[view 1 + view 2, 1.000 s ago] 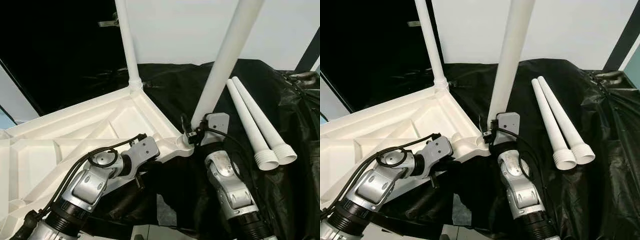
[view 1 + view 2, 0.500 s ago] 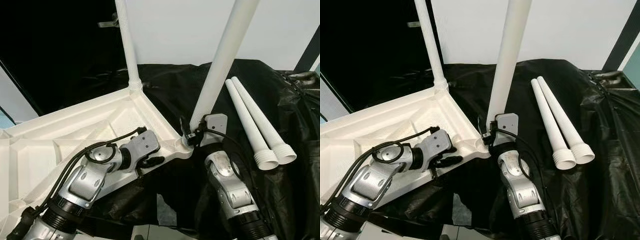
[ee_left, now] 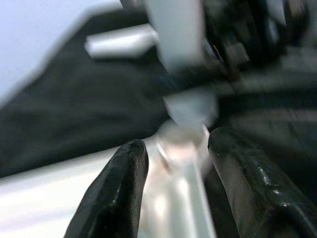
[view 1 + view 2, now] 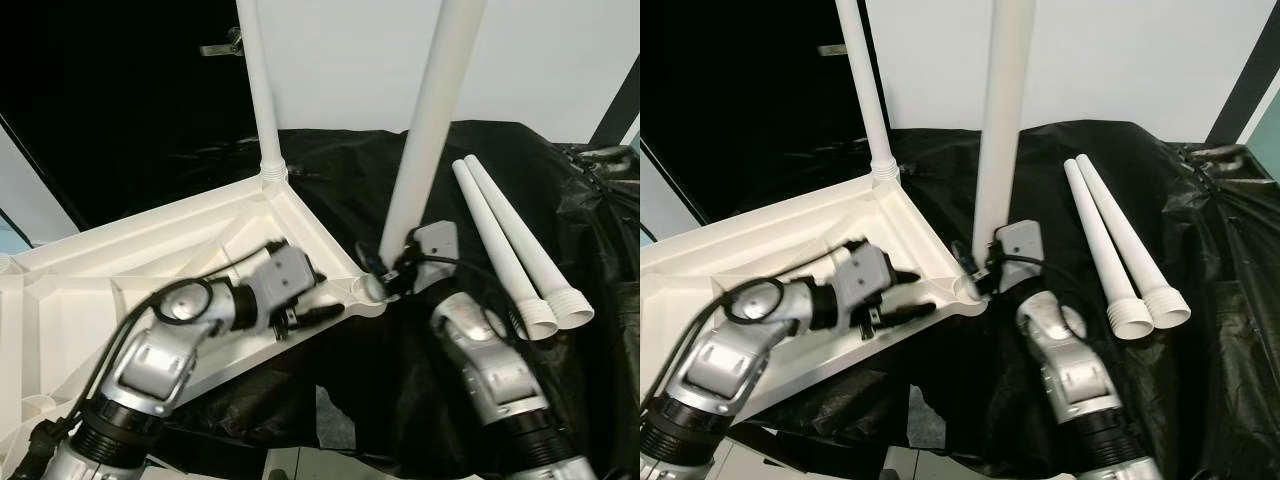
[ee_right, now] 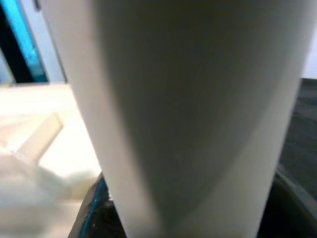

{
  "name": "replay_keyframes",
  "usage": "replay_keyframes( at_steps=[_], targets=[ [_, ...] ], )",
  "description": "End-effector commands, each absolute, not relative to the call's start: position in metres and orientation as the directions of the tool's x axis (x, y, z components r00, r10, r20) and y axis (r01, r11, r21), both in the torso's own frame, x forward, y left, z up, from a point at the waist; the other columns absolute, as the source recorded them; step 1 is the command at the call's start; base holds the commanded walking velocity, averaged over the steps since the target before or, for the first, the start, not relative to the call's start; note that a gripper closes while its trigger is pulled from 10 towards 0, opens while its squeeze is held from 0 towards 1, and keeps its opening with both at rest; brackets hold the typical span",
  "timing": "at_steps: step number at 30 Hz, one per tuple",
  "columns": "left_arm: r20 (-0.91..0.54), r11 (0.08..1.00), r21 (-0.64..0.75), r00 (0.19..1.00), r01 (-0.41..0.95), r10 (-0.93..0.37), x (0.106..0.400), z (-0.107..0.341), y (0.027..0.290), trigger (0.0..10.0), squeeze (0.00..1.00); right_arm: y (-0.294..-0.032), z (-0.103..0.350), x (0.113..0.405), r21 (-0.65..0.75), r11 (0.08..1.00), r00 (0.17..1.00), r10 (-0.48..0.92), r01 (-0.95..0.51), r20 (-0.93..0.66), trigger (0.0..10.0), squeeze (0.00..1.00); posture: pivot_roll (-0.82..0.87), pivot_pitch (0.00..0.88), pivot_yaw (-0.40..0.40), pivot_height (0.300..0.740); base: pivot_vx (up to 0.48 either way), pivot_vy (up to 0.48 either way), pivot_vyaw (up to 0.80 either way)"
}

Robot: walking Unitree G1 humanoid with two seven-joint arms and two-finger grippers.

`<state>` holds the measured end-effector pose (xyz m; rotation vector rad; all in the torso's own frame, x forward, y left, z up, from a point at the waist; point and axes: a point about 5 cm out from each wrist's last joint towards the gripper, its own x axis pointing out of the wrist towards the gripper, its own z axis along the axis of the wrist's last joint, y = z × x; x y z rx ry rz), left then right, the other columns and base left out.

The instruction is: Building children table

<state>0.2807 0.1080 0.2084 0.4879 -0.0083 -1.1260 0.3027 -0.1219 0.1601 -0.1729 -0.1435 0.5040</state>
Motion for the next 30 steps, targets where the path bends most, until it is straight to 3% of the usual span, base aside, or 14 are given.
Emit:
replay_keyframes(
  at_steps=[1, 2, 7, 10, 12, 13, 14, 15, 16, 30],
  targets=[
    [-0.203, 0.357, 0.334, 0.437, 0.872, -0.876, 0.285, 0.215, 0.112, 10.0, 0.08, -0.120, 0.158, 0.304, -0.232, 0.826, 0.840, 0.539, -0.513, 0.062, 10.0, 0.00, 0.07, 0.000, 0.028, 0.740, 0.000, 0.000, 0.00],
    [-0.194, 0.361, 0.318, 0.433, 0.877, -0.880, 0.286, 0.218, 0.113, 10.0, 1.00, -0.121, 0.157, 0.305, -0.242, 0.815, 0.832, 0.553, -0.527, 0.049, 10.0, 0.00, 0.07, 0.000, 0.027, 0.740, 0.000, 0.000, 0.00],
    [-0.128, 0.345, 0.268, 0.388, 0.899, -0.913, 0.285, 0.228, 0.113, 10.0, 1.00, -0.124, 0.158, 0.307, -0.279, 0.783, 0.811, 0.584, -0.556, 0.023, 10.0, 0.00, 0.06, 0.000, 0.021, 0.740, 0.000, 0.000, 0.00],
    [-0.026, 0.282, 0.273, 0.300, 0.920, -0.953, 0.275, 0.245, 0.104, 10.0, 1.00, -0.123, 0.158, 0.310, -0.298, 0.729, 0.767, 0.641, -0.616, -0.019, 10.0, 0.00, 0.07, 0.000, 0.015, 0.740, 0.000, 0.000, 0.00],
    [0.003, 0.248, 0.268, 0.256, 0.931, -0.967, 0.269, 0.249, 0.099, 10.0, 0.98, -0.120, 0.160, 0.310, -0.306, 0.696, 0.737, 0.675, -0.649, -0.027, 10.0, 0.00, 0.07, 0.000, 0.011, 0.740, 0.000, 0.000, 0.00],
    [0.020, 0.244, 0.264, 0.247, 0.933, -0.969, 0.269, 0.250, 0.097, 10.0, 0.88, -0.118, 0.161, 0.310, -0.307, 0.682, 0.723, 0.690, -0.664, -0.030, 10.0, 0.00, 0.07, 0.000, 0.009, 0.740, 0.000, 0.000, 0.00],
    [0.020, 0.244, 0.264, 0.247, 0.933, -0.969, 0.269, 0.250, 0.097, 10.0, 0.88, -0.118, 0.161, 0.310, -0.307, 0.682, 0.723, 0.690, -0.664, -0.030, 10.0, 0.00, 0.07, 0.000, 0.009, 0.740, 0.000, 0.000, 0.00],
    [0.038, 0.246, 0.261, 0.245, 0.934, -0.969, 0.268, 0.252, 0.095, 10.0, 0.58, -0.117, 0.163, 0.310, -0.309, 0.668, 0.709, 0.705, -0.677, -0.030, 10.0, 0.00, 0.07, 0.000, 0.008, 0.740, 0.000, 0.000, 0.00],
    [0.059, 0.242, 0.248, 0.234, 0.938, -0.970, 0.268, 0.255, 0.092, 10.0, 0.02, -0.115, 0.165, 0.310, -0.309, 0.654, 0.694, 0.720, -0.690, -0.027, 10.0, 0.00, 0.07, 0.000, 0.006, 0.740, 0.000, 0.000, 0.00],
    [0.096, 0.284, 0.191, 0.270, 0.940, -0.958, 0.279, 0.258, 0.075, 10.0, 0.00, -0.102, 0.182, 0.302, -0.330, 0.503, 0.540, 0.842, -0.798, -0.022, 10.0, 0.00, 0.06, 0.000, 0.016, 0.740, 0.000, 0.000, 0.00]
  ],
)
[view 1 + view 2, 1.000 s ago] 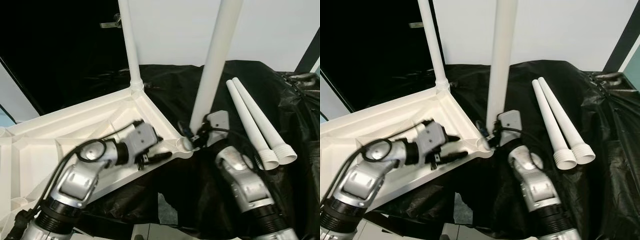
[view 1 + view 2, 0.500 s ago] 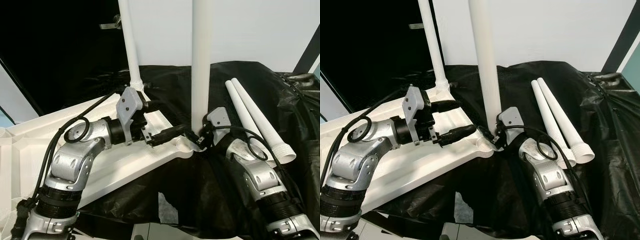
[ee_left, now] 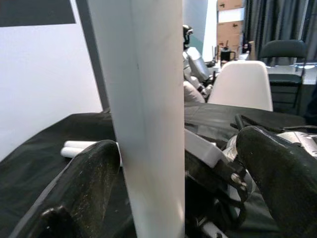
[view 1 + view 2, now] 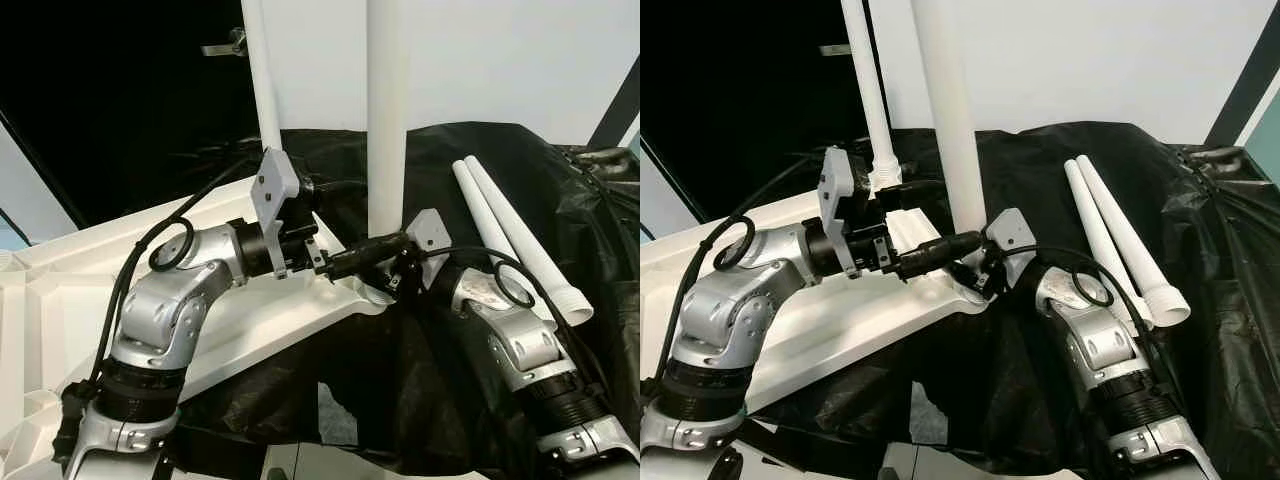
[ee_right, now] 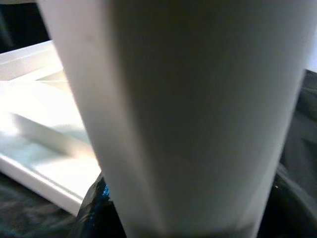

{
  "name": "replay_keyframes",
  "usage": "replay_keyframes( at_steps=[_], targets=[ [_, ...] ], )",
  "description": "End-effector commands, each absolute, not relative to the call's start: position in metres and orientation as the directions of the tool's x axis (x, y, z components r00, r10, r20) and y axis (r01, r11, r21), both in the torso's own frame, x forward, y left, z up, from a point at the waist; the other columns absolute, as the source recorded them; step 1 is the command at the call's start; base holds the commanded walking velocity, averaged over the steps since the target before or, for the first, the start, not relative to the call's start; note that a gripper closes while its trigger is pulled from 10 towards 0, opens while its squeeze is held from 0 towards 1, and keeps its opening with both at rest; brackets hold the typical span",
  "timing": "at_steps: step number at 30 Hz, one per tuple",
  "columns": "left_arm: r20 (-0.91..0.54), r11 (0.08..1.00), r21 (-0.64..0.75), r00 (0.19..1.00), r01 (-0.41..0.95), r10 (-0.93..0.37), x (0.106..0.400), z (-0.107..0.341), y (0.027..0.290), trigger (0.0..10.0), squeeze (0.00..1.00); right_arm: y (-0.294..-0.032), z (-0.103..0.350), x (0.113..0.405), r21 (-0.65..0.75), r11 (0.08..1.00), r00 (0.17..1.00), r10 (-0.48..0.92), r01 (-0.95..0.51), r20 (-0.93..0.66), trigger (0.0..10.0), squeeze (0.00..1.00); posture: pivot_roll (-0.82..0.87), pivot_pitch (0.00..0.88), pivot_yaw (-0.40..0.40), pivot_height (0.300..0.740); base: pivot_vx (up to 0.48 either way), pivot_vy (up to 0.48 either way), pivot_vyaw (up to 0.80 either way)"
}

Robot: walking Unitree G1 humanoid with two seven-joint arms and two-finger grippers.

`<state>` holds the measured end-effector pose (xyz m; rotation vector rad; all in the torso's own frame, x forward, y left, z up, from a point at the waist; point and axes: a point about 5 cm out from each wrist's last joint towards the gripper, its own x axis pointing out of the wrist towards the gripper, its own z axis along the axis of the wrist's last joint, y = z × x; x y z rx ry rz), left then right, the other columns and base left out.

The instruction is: Building children table

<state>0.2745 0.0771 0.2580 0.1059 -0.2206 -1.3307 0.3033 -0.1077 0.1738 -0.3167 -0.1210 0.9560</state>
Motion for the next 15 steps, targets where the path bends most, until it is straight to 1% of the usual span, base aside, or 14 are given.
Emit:
replay_keyframes(
  at_steps=[1, 2, 5, 8, 9, 10, 11, 12, 13, 15],
  targets=[
    [0.100, 0.287, 0.183, 0.273, 0.940, -0.957, 0.280, 0.258, 0.073, 10.0, 0.00, -0.100, 0.182, 0.301, -0.330, 0.480, 0.518, 0.855, -0.813, -0.031, 10.0, 0.00, 0.06, 0.000, 0.016, 0.740, 0.000, 0.000, 0.00],
    [0.100, 0.287, 0.183, 0.273, 0.940, -0.957, 0.280, 0.258, 0.073, 10.0, 0.00, -0.100, 0.182, 0.301, -0.330, 0.480, 0.518, 0.855, -0.813, -0.031, 10.0, 0.00, 0.06, 0.000, 0.016, 0.740, 0.000, 0.000, 0.00],
    [0.127, 0.285, 0.165, 0.266, 0.944, -0.955, 0.284, 0.265, 0.071, 10.0, 0.00, -0.097, 0.180, 0.295, -0.322, 0.421, 0.463, 0.884, -0.848, -0.062, 10.0, 0.00, 0.06, 0.000, 0.020, 0.740, 0.000, 0.000, 0.00],
    [0.145, 0.271, 0.143, 0.251, 0.952, -0.957, 0.284, 0.268, 0.071, 10.0, 0.00, -0.097, 0.179, 0.294, -0.316, 0.409, 0.452, 0.889, -0.856, -0.071, 10.0, 0.00, 0.06, 0.000, 0.023, 0.740, 0.000, 0.000, 0.00],
    [0.149, 0.263, 0.129, 0.244, 0.956, -0.958, 0.284, 0.269, 0.071, 9.6, 0.00, -0.097, 0.179, 0.294, -0.316, 0.405, 0.447, 0.891, -0.858, -0.074, 10.0, 0.00, 0.06, 0.000, 0.024, 0.740, 0.000, 0.000, 0.00],
    [0.149, 0.263, 0.129, 0.244, 0.956, -0.958, 0.284, 0.269, 0.071, 9.6, 0.00, -0.097, 0.179, 0.294, -0.316, 0.405, 0.447, 0.891, -0.858, -0.074, 10.0, 0.00, 0.06, 0.000, 0.024, 0.740, 0.000, 0.000, 0.00],
    [0.154, 0.256, 0.123, 0.237, 0.959, -0.959, 0.283, 0.270, 0.071, 3.6, 0.00, -0.098, 0.179, 0.293, -0.318, 0.401, 0.445, 0.892, -0.859, -0.077, 10.0, 0.00, 0.06, 0.000, 0.025, 0.740, 0.000, 0.000, 0.00],
    [0.154, 0.253, 0.121, 0.234, 0.960, -0.960, 0.283, 0.271, 0.071, 3.3, 0.00, -0.098, 0.178, 0.293, -0.319, 0.399, 0.444, 0.893, -0.860, -0.079, 10.0, 0.00, 0.06, 0.000, 0.026, 0.740, 0.000, 0.000, 0.00],
    [0.158, 0.249, 0.120, 0.230, 0.961, -0.960, 0.283, 0.272, 0.072, 0.0, 0.00, -0.098, 0.178, 0.293, -0.320, 0.399, 0.444, 0.892, -0.860, -0.080, 10.0, 0.00, 0.06, 0.000, 0.026, 0.740, 0.000, 0.000, 0.00],
    [0.161, 0.251, 0.120, 0.231, 0.961, -0.960, 0.283, 0.273, 0.072, 0.0, 0.00, -0.098, 0.178, 0.293, -0.319, 0.398, 0.443, 0.893, -0.860, -0.081, 10.0, 0.00, 0.06, 0.000, 0.028, 0.740, 0.000, 0.000, 0.00]
  ],
)
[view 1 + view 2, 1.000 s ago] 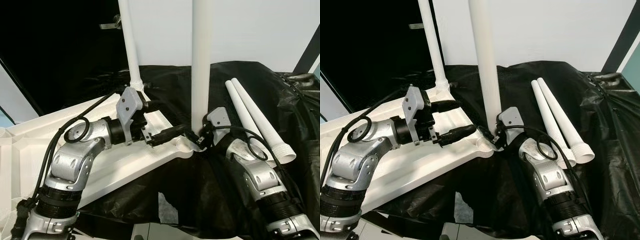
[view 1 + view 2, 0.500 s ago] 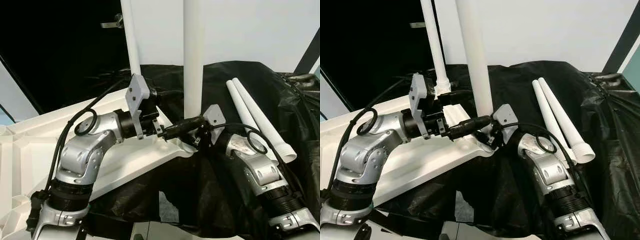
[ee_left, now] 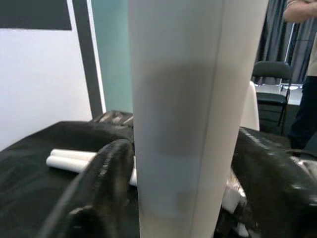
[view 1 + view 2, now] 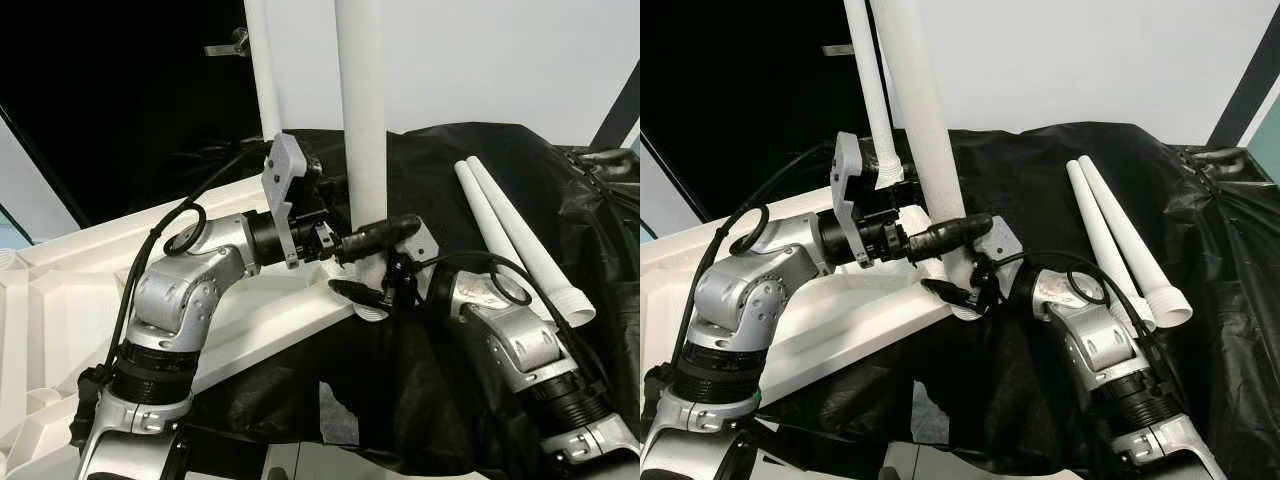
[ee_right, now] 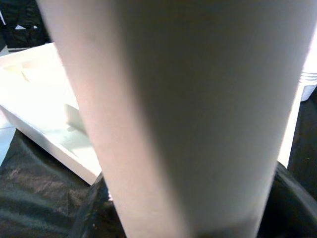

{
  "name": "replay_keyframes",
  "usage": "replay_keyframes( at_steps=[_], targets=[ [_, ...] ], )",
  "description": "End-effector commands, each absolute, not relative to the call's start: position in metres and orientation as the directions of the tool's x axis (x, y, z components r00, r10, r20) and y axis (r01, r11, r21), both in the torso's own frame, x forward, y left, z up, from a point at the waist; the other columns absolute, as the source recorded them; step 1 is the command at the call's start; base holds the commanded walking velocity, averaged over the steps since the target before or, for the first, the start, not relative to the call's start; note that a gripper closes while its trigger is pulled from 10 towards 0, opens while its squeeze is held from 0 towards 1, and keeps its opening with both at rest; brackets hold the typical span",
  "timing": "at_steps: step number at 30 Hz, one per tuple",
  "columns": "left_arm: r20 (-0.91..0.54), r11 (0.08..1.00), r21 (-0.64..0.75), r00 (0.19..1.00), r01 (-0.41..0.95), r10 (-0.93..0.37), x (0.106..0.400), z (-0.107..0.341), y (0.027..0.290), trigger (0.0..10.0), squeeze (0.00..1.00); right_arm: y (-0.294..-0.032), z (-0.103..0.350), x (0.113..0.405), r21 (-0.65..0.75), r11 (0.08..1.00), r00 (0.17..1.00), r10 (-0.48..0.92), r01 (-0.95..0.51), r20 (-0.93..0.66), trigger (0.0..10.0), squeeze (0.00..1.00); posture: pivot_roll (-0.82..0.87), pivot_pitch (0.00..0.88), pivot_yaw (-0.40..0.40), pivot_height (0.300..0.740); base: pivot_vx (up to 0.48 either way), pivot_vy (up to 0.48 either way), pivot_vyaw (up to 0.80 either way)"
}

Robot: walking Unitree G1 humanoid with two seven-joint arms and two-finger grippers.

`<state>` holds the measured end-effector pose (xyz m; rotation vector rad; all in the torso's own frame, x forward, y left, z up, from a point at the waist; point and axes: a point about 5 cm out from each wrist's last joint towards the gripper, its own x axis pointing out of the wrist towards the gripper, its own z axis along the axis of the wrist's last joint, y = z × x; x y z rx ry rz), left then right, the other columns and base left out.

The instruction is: Building children table

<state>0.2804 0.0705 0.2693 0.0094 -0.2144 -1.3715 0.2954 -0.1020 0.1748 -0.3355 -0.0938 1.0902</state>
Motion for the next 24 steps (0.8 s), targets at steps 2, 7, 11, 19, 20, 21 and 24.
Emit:
replay_keyframes(
  at_steps=[2, 7, 11, 19, 20, 21, 24],
  targets=[
    [0.164, 0.252, 0.119, 0.231, 0.960, -0.959, 0.284, 0.273, 0.072, 0.0, 0.00, -0.099, 0.178, 0.293, -0.320, 0.398, 0.443, 0.893, -0.860, -0.081, 10.0, 0.00, 0.06, 0.000, 0.027, 0.740, 0.000, 0.000, 0.00],
    [0.162, 0.262, 0.099, 0.245, 0.960, -0.956, 0.286, 0.274, 0.072, 0.0, 0.00, -0.099, 0.178, 0.293, -0.319, 0.398, 0.443, 0.893, -0.860, -0.082, 10.0, 0.00, 0.06, 0.000, 0.026, 0.740, 0.000, 0.000, 0.00],
    [0.155, 0.265, 0.095, 0.249, 0.960, -0.956, 0.285, 0.274, 0.072, 0.0, 0.00, -0.099, 0.178, 0.293, -0.320, 0.400, 0.446, 0.891, -0.859, -0.083, 10.0, 0.00, 0.06, 0.000, 0.026, 0.740, 0.000, 0.000, 0.00],
    [0.104, 0.347, 0.131, 0.336, 0.929, -0.936, 0.289, 0.274, 0.065, 10.0, 0.00, -0.096, 0.180, 0.295, -0.292, 0.448, 0.484, 0.873, -0.845, -0.062, 10.0, 1.00, 0.07, 0.000, 0.027, 0.740, 0.000, 0.000, 0.00],
    [0.105, 0.410, 0.149, 0.398, 0.900, -0.911, 0.292, 0.275, 0.063, 10.0, 0.00, -0.092, 0.180, 0.296, -0.287, 0.488, 0.522, 0.851, -0.824, -0.052, 10.0, 0.91, 0.06, 0.000, 0.028, 0.740, 0.000, 0.000, 0.00],
    [0.109, 0.437, 0.138, 0.425, 0.889, -0.899, 0.295, 0.275, 0.061, 10.0, 0.00, -0.090, 0.180, 0.297, -0.277, 0.513, 0.545, 0.838, -0.812, -0.044, 10.0, 0.24, 0.06, 0.000, 0.029, 0.740, 0.000, 0.000, 0.00],
    [0.107, 0.463, 0.134, 0.452, 0.876, -0.885, 0.297, 0.275, 0.060, 10.0, 0.00, -0.088, 0.180, 0.298, -0.267, 0.536, 0.565, 0.824, -0.801, -0.038, 10.0, 0.00, 0.06, 0.000, 0.030, 0.740, 0.000, 0.000, 0.00]
  ],
)
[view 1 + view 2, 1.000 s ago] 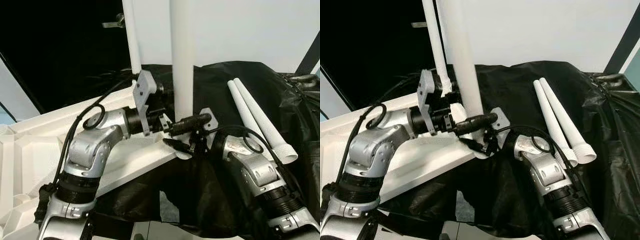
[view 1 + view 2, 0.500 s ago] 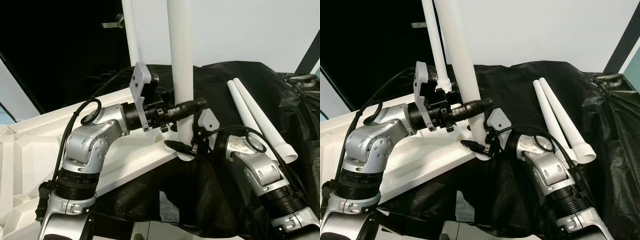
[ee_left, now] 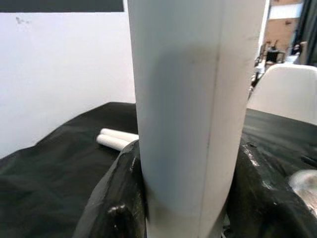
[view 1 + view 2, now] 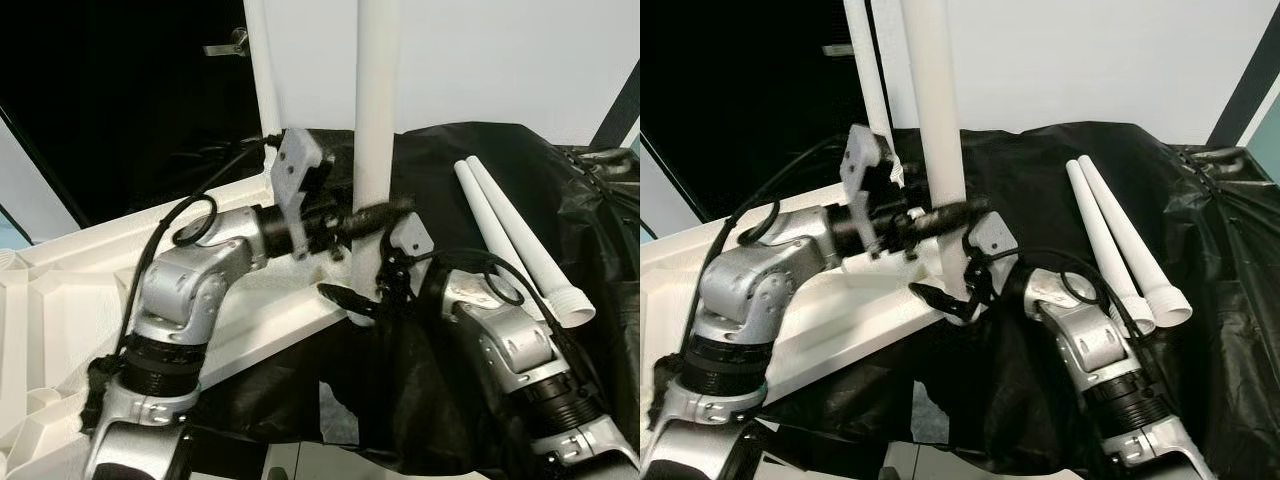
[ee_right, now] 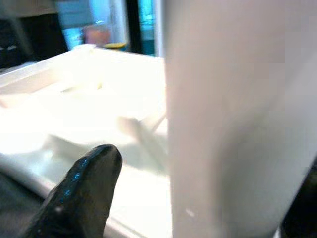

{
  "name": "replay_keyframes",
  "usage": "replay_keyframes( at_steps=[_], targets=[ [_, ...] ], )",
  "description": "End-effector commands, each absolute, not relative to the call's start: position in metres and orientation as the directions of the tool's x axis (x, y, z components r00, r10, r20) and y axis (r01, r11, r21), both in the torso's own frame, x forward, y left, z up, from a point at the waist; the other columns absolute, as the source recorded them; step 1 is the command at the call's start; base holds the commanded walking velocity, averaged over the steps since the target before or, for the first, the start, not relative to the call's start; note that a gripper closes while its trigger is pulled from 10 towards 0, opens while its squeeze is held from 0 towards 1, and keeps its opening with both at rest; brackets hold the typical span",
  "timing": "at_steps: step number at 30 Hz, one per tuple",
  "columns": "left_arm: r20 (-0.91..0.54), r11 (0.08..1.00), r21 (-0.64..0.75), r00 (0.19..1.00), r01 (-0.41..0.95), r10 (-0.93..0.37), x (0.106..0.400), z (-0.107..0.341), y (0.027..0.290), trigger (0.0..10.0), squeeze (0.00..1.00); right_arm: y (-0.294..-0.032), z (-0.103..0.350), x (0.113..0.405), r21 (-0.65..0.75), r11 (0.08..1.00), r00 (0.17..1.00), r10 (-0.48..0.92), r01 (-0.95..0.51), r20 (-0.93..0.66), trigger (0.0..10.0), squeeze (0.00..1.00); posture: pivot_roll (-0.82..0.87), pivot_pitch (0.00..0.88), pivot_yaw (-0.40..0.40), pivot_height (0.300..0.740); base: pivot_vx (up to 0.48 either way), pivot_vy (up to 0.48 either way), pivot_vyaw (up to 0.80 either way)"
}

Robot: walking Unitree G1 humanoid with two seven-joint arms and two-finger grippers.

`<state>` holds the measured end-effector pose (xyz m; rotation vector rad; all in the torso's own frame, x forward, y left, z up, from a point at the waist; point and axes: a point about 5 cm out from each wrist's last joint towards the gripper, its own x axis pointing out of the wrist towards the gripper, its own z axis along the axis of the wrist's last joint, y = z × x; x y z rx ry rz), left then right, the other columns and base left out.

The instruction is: Building children table

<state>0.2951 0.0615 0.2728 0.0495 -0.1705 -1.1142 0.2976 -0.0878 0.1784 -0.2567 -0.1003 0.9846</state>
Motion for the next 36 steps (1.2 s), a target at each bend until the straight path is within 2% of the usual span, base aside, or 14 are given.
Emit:
replay_keyframes(
  at_steps=[1, 2, 4, 7, 8, 9, 16, 30, 31, 32, 34, 35, 36],
  targets=[
    [0.107, 0.463, 0.134, 0.452, 0.876, -0.885, 0.297, 0.275, 0.060, 10.0, 0.00, -0.088, 0.180, 0.298, -0.267, 0.536, 0.565, 0.824, -0.801, -0.038, 10.0, 0.00, 0.06, 0.000, 0.030, 0.740, 0.000, 0.000, 0.00],
    [0.094, 0.541, 0.148, 0.533, 0.828, -0.841, 0.302, 0.276, 0.057, 10.0, 0.00, -0.082, 0.178, 0.301, -0.264, 0.609, 0.634, 0.774, -0.748, -0.012, 10.0, 0.00, 0.07, 0.000, 0.032, 0.740, 0.000, 0.000, 0.00],
    [0.094, 0.541, 0.148, 0.533, 0.828, -0.841, 0.302, 0.276, 0.057, 10.0, 0.00, -0.082, 0.178, 0.301, -0.264, 0.609, 0.634, 0.774, -0.748, -0.012, 10.0, 0.00, 0.07, 0.000, 0.032, 0.740, 0.000, 0.000, 0.00],
    [0.082, 0.631, 0.159, 0.627, 0.760, -0.775, 0.309, 0.281, 0.054, 10.0, 0.00, -0.073, 0.176, 0.302, -0.253, 0.703, 0.721, 0.692, -0.664, 0.029, 10.0, 0.00, 0.07, 0.000, 0.036, 0.740, 0.000, 0.000, 0.00],
    [0.082, 0.631, 0.159, 0.627, 0.760, -0.775, 0.309, 0.281, 0.054, 10.0, 0.00, -0.073, 0.176, 0.302, -0.253, 0.703, 0.721, 0.692, -0.664, 0.029, 10.0, 0.00, 0.07, 0.000, 0.036, 0.740, 0.000, 0.000, 0.00],
    [0.088, 0.664, 0.149, 0.659, 0.732, -0.747, 0.310, 0.283, 0.053, 10.0, 0.00, -0.068, 0.174, 0.304, -0.242, 0.757, 0.771, 0.634, -0.607, 0.049, 10.0, 0.00, 0.07, 0.000, 0.039, 0.740, 0.000, 0.000, 0.00],
    [0.115, 0.691, 0.142, 0.682, 0.708, -0.722, 0.305, 0.291, 0.039, 10.0, 0.00, -0.066, 0.174, 0.315, -0.203, 0.880, 0.886, 0.454, -0.429, 0.097, 10.0, 0.00, 0.08, 0.000, 0.036, 0.740, 0.000, 0.000, 0.00],
    [0.137, 0.689, 0.111, 0.675, 0.717, -0.725, 0.298, 0.300, 0.020, 10.0, 0.00, -0.064, 0.180, 0.327, -0.196, 0.932, 0.927, 0.337, -0.304, 0.165, 10.0, 0.00, 0.09, 0.000, 0.031, 0.740, 0.000, 0.000, 0.00],
    [0.138, 0.690, 0.109, 0.676, 0.716, -0.724, 0.297, 0.301, 0.019, 10.0, 0.00, -0.062, 0.180, 0.327, -0.196, 0.932, 0.925, 0.337, -0.304, 0.172, 7.4, 0.00, 0.09, 0.000, 0.032, 0.740, 0.000, 0.000, 0.00],
    [0.139, 0.690, 0.107, 0.677, 0.716, -0.723, 0.297, 0.301, 0.018, 10.0, 0.00, -0.061, 0.180, 0.327, -0.199, 0.932, 0.924, 0.337, -0.302, 0.178, 7.1, 0.00, 0.09, 0.000, 0.029, 0.740, 0.000, 0.000, 0.00],
    [0.140, 0.690, 0.106, 0.677, 0.716, -0.723, 0.297, 0.301, 0.018, 10.0, 0.00, -0.060, 0.181, 0.327, -0.202, 0.932, 0.924, 0.338, -0.301, 0.181, 7.1, 0.00, 0.09, 0.000, 0.029, 0.740, 0.000, 0.000, 0.00],
    [0.140, 0.691, 0.104, 0.677, 0.715, -0.722, 0.297, 0.302, 0.017, 10.0, 0.00, -0.059, 0.180, 0.327, -0.200, 0.933, 0.924, 0.334, -0.298, 0.183, 4.7, 0.00, 0.09, 0.000, 0.029, 0.740, 0.000, 0.000, 0.00],
    [0.141, 0.691, 0.104, 0.678, 0.715, -0.722, 0.298, 0.302, 0.017, 10.0, 0.00, -0.059, 0.179, 0.327, -0.195, 0.935, 0.926, 0.330, -0.295, 0.183, 4.7, 0.00, 0.09, 0.000, 0.029, 0.740, 0.000, 0.000, 0.00]
  ],
)
